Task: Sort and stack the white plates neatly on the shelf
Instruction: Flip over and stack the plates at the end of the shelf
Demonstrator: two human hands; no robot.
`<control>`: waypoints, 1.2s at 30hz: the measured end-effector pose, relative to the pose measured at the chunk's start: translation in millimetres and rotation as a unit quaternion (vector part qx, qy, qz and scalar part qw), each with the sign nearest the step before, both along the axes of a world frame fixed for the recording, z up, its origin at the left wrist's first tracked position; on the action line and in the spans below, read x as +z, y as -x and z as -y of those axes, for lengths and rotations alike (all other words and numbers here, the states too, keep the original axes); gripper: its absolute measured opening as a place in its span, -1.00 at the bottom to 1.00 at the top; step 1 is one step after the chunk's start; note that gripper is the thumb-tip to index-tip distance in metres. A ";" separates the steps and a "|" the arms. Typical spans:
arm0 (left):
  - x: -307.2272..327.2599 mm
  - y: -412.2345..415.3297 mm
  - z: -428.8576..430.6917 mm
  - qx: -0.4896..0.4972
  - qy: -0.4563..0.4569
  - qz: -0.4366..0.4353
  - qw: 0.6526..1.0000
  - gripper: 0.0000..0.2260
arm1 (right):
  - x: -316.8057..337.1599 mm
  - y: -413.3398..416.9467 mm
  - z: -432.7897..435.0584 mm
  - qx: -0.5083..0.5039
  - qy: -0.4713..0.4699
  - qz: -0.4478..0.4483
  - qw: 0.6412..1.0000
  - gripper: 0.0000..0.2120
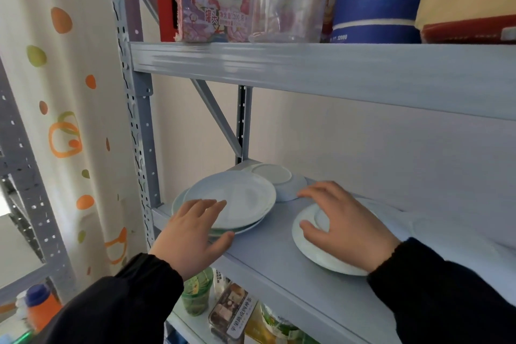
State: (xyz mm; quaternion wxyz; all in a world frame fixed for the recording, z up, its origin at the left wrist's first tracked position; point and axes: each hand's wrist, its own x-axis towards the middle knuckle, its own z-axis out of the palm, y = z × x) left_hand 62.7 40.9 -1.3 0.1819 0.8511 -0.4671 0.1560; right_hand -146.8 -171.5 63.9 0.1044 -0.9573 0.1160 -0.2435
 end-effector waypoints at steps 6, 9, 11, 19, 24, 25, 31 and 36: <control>3.4 7.6 -6.2 -0.022 -0.011 0.008 1.000 -0.33 | 29.3 -63.8 54.3 -0.075 -0.051 -0.092 0.992 -0.46; 3.8 11.5 -8.8 -0.035 -0.014 0.010 0.999 -0.34 | 26.8 -103.6 82.1 -0.115 -0.064 -0.142 0.981 -0.38; 3.4 14.4 -10.0 -0.040 -0.012 0.024 0.999 -0.36 | 18.6 -130.0 97.1 -0.144 -0.095 -0.166 0.971 -0.32; 6.0 17.7 -17.8 -0.059 -0.009 0.091 0.994 -0.39 | -19.5 -198.1 138.3 -0.218 -0.165 -0.252 0.928 -0.04; 5.5 11.9 -24.1 -0.075 -0.013 0.106 0.991 -0.40 | -36.1 -206.1 157.0 -0.210 -0.224 -0.252 0.918 0.16; 5.6 10.9 -24.0 -0.078 -0.019 0.104 0.991 -0.40 | -38.3 -206.5 162.7 -0.212 -0.236 -0.249 0.915 0.19; 2.8 9.7 -23.7 -0.081 -0.008 0.106 0.991 -0.41 | -36.3 -201.4 194.4 -0.242 -0.279 -0.245 0.896 0.27; 1.8 5.3 -21.6 -0.073 -0.022 0.116 0.990 -0.42 | -35.7 -191.8 217.5 -0.268 -0.276 -0.212 0.898 0.03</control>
